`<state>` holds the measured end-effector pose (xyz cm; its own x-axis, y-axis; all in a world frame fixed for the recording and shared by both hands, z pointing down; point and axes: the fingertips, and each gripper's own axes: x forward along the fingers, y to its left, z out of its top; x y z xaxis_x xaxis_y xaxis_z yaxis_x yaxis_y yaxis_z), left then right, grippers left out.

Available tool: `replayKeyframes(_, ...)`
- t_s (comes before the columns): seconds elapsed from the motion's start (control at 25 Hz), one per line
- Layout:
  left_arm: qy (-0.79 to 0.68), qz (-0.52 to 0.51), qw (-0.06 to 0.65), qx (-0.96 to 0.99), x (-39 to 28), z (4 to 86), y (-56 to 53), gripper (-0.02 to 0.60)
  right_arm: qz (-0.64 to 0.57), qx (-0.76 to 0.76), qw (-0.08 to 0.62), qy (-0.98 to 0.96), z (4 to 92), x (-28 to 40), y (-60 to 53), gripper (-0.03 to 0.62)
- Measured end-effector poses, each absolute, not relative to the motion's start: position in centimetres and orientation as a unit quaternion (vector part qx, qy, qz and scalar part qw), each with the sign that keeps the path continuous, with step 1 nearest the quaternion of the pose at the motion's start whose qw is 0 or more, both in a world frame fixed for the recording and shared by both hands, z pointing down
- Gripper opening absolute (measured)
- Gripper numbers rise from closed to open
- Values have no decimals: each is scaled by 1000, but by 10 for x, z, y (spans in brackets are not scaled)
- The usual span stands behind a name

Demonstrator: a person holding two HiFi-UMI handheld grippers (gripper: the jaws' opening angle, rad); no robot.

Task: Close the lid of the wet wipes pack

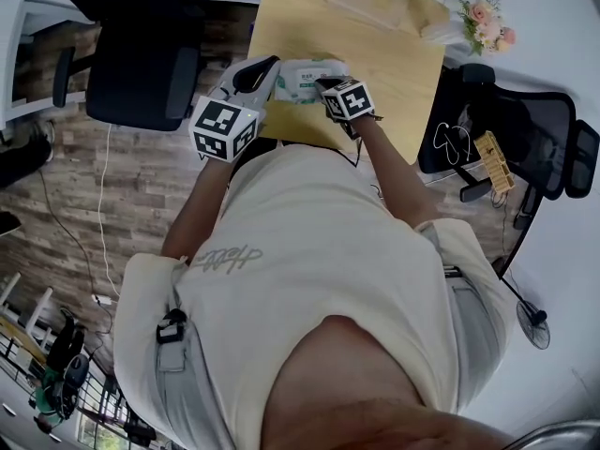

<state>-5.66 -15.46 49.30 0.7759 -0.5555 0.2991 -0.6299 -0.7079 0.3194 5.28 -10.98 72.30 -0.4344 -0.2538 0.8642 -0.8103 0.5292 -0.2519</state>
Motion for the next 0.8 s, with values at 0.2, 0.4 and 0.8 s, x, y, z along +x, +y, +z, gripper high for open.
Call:
replayKeyframes(0.2,-313,101,206,922,-45,492,-144,17,342,338,403,-779,716,54,-104,3)
replayKeyframes(0.4,-304,106,192,927,-32,485,-141,17,339,344,383,-788,702,63,-96,3)
replayKeyframes(0.8,-284,115,170,937,-5,473,-149,17,303,387,321,-809,638,90,-101,3)
